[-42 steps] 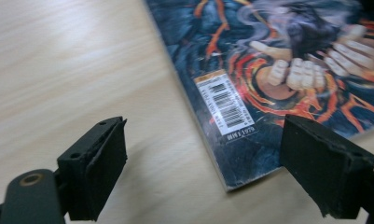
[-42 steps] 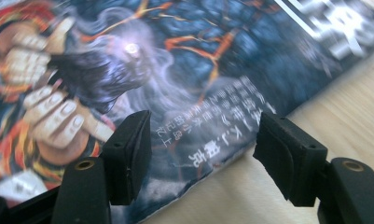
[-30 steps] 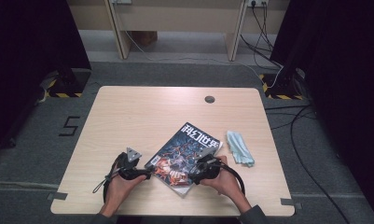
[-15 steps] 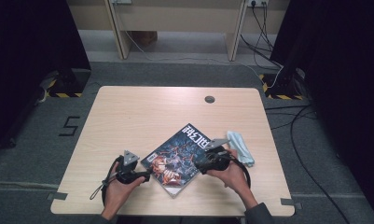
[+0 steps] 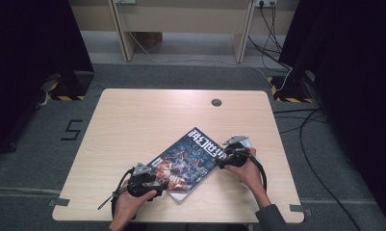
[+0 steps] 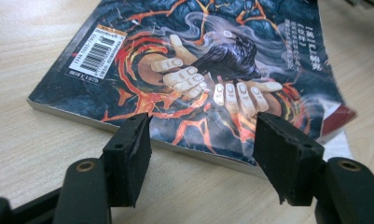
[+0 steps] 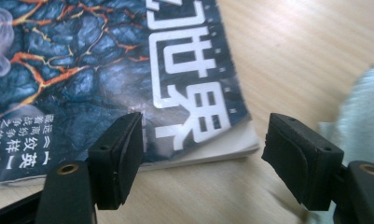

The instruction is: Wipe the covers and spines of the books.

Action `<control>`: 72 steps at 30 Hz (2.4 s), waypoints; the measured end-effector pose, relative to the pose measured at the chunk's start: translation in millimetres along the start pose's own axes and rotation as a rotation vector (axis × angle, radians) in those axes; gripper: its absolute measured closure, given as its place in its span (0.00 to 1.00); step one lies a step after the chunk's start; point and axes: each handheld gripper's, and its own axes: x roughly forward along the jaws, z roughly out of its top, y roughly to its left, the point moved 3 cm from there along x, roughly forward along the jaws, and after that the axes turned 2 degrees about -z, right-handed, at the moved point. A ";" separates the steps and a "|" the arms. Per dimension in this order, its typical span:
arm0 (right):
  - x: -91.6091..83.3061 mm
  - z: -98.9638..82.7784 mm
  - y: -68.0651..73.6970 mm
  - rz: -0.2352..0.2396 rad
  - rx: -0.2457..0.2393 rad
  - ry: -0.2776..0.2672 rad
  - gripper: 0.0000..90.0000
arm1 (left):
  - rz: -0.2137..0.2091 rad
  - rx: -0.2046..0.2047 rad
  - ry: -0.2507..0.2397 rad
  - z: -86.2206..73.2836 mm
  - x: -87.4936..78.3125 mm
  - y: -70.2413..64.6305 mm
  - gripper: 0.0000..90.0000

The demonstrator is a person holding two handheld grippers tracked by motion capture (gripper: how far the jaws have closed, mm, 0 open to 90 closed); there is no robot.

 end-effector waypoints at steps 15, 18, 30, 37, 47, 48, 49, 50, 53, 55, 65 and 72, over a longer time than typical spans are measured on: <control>-18.0 -22.2 37.9 -0.003 -0.100 0.109 0.25 | 0.093 -0.017 0.012 38.4 22.5 39.1 0.39; -27.9 -33.5 49.6 0.038 -0.114 0.107 0.26 | 0.110 -0.013 0.008 43.7 28.2 44.5 0.38; -54.0 -42.1 31.4 0.121 0.022 -0.049 0.36 | 0.069 -0.016 -0.050 23.6 -1.9 36.1 0.31; -48.6 -40.3 18.6 0.050 0.078 -0.094 0.35 | 0.097 0.091 -0.001 0.8 -9.3 18.4 0.36; -34.9 -31.0 20.7 0.048 0.086 -0.089 0.35 | 0.117 0.155 0.010 1.6 -6.9 26.2 0.42; -36.0 -30.5 21.6 0.054 0.087 -0.096 0.35 | 0.121 0.150 0.009 2.3 -7.2 29.0 0.42; -36.4 -30.3 22.0 0.054 0.084 -0.096 0.35 | 0.128 0.140 0.003 3.3 -7.4 33.3 0.42; -36.6 -30.6 23.7 0.058 0.088 -0.084 0.35 | 0.133 0.136 0.002 4.3 -7.7 36.4 0.42; -33.8 -32.0 27.8 0.066 0.077 -0.061 0.35 | 0.154 0.117 -0.007 7.6 -6.9 44.3 0.41; -30.1 -31.8 30.8 0.064 0.053 -0.055 0.35 | 0.174 0.110 -0.021 11.1 -4.6 49.6 0.42; -25.5 -34.4 59.9 0.107 -0.004 -0.001 0.33 | 0.292 0.117 -0.080 22.9 2.6 67.7 0.40; -28.8 -31.8 77.8 0.078 -0.074 0.011 0.34 | 0.315 0.115 -0.099 28.3 6.1 71.5 0.40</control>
